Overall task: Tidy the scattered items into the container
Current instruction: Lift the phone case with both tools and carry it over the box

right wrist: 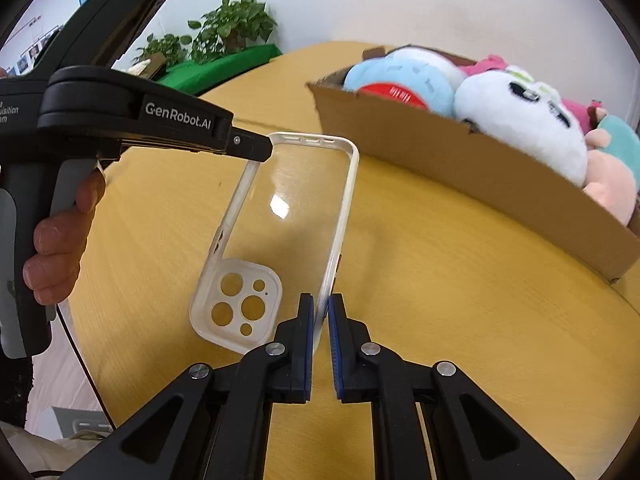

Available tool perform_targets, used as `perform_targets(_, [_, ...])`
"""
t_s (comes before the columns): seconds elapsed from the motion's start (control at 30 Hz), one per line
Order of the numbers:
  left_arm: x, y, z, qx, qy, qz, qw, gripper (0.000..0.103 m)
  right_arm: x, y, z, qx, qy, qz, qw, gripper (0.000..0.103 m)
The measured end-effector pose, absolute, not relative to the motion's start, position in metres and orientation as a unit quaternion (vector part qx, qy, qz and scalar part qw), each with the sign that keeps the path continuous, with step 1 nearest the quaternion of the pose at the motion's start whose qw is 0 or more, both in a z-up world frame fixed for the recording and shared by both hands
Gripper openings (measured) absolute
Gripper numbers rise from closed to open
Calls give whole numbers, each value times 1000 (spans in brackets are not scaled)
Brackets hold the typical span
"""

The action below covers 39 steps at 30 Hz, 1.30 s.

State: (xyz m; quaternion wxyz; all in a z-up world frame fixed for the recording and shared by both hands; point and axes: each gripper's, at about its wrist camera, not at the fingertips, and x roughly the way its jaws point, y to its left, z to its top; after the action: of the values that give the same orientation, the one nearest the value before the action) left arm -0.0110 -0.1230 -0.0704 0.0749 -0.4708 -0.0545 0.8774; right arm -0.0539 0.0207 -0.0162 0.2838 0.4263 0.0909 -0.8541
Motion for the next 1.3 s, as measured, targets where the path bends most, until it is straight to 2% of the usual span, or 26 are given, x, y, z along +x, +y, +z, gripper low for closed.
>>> perform_targets(0.53, [-83, -25, 125, -307, 32, 938, 156, 7, -103, 99, 155, 271, 82, -935, 212, 8])
perform_targets(0.73, [-129, 4, 172, -300, 38, 935, 185, 7, -140, 119, 199, 258, 73, -944, 193, 9])
perform_targets(0.97, [-196, 46, 166, -316, 75, 923, 205, 7, -190, 147, 211, 279, 46, -943, 174, 9])
perform_targets(1.1, [-243, 66, 129, -345, 85, 910, 215, 7, -226, 159, 188, 314, 23, -934, 168, 9])
perform_targets(1.3, [-304, 79, 55, -411, 86, 883, 209, 7, -288, 162, 124, 385, 3, -908, 164, 10])
